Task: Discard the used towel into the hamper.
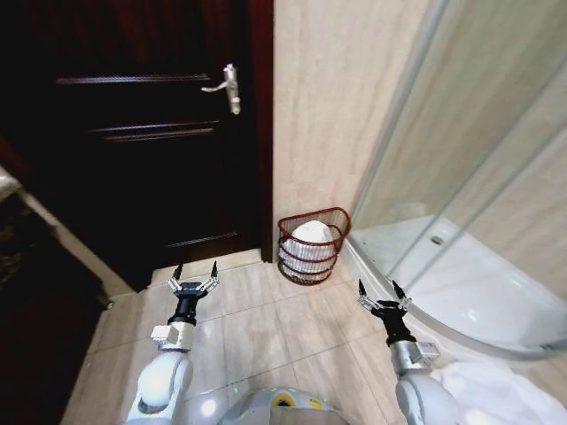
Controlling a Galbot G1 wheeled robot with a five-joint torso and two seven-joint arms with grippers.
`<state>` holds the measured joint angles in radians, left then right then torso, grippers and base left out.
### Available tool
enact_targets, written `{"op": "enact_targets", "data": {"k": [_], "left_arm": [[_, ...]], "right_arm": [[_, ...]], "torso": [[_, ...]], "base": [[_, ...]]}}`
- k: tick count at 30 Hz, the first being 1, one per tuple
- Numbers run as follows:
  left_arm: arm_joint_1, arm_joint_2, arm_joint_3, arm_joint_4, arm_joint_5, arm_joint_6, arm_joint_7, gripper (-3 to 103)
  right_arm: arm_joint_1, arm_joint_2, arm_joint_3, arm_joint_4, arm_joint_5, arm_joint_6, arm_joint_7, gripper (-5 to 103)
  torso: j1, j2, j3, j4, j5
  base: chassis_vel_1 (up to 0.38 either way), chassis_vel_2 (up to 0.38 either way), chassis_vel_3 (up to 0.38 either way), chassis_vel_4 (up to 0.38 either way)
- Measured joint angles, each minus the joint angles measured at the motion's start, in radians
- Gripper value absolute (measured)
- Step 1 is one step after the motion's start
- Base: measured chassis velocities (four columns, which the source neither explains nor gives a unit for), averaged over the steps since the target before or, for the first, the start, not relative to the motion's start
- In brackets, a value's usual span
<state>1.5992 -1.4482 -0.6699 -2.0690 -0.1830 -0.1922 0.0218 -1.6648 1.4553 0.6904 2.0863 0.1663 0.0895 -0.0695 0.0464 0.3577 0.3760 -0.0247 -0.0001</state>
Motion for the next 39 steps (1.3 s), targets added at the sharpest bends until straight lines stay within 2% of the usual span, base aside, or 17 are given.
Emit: {"op": "enact_targets", "data": {"k": [39], "left_arm": [[0.003,-0.009,-0.001,0.005,0.005,-0.014,0.001,100]], "right_arm": [[-0.049,0.022,0.009,-0.011,0.014,0.002,0.028,100]], "torso": [[0.001,0.003,0.002,-0.0001,0.0001]], "base": [[-0.129,-0.123,-0.125,-0.129]]}}
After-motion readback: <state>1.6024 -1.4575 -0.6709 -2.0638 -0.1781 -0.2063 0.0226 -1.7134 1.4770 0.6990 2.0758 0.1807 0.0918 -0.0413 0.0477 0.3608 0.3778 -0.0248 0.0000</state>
